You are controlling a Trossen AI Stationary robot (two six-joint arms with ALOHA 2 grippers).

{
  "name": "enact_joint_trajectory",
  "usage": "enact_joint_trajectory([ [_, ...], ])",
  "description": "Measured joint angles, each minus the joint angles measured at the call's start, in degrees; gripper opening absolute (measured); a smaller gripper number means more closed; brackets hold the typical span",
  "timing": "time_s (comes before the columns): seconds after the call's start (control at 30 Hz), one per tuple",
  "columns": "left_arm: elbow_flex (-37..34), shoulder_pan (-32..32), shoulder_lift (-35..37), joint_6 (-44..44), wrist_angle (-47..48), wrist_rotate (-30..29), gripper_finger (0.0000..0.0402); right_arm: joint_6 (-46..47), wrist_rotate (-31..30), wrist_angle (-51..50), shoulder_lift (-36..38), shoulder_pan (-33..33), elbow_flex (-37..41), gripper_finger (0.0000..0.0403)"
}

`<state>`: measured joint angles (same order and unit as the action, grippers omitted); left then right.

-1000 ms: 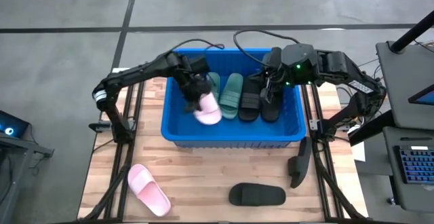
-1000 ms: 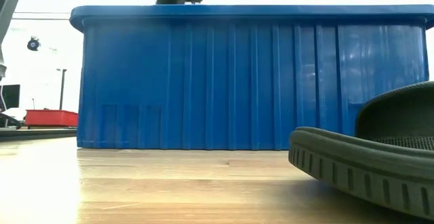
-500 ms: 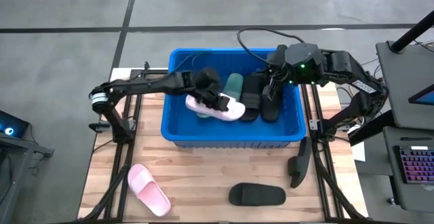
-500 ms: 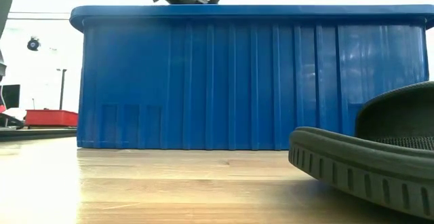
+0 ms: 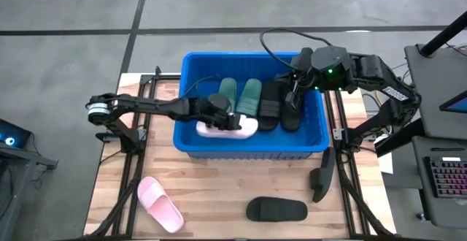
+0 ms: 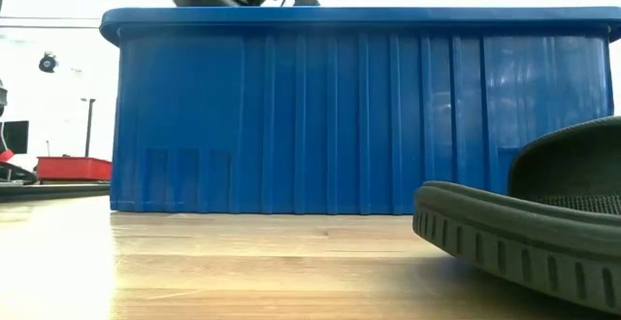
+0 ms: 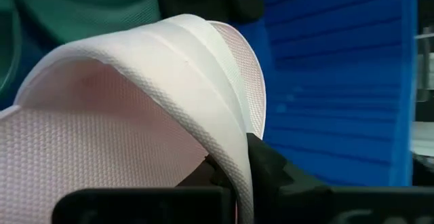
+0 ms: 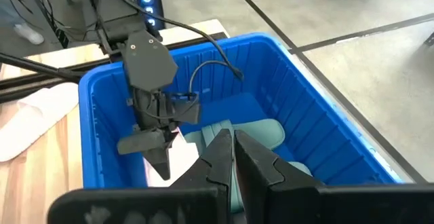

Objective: Pick and place slides into bin
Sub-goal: Put the pink slipper into the blue bin

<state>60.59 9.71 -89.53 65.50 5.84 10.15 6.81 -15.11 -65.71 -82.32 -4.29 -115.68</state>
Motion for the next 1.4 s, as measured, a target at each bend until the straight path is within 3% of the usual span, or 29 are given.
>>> enact_joint_trajectory([
  [0.43,-3.0,-3.6,-0.7,1.5,4.4,-4.6,0.0000,0.2,0.0,2.0,0.1,0.0,3.8,0.0008],
  [1.4,-7.4,-4.3,-3.2,6.3,3.8,-4.1,0.0000,3.7,0.0,2.8,1.6,-1.0,4.6,0.0008],
])
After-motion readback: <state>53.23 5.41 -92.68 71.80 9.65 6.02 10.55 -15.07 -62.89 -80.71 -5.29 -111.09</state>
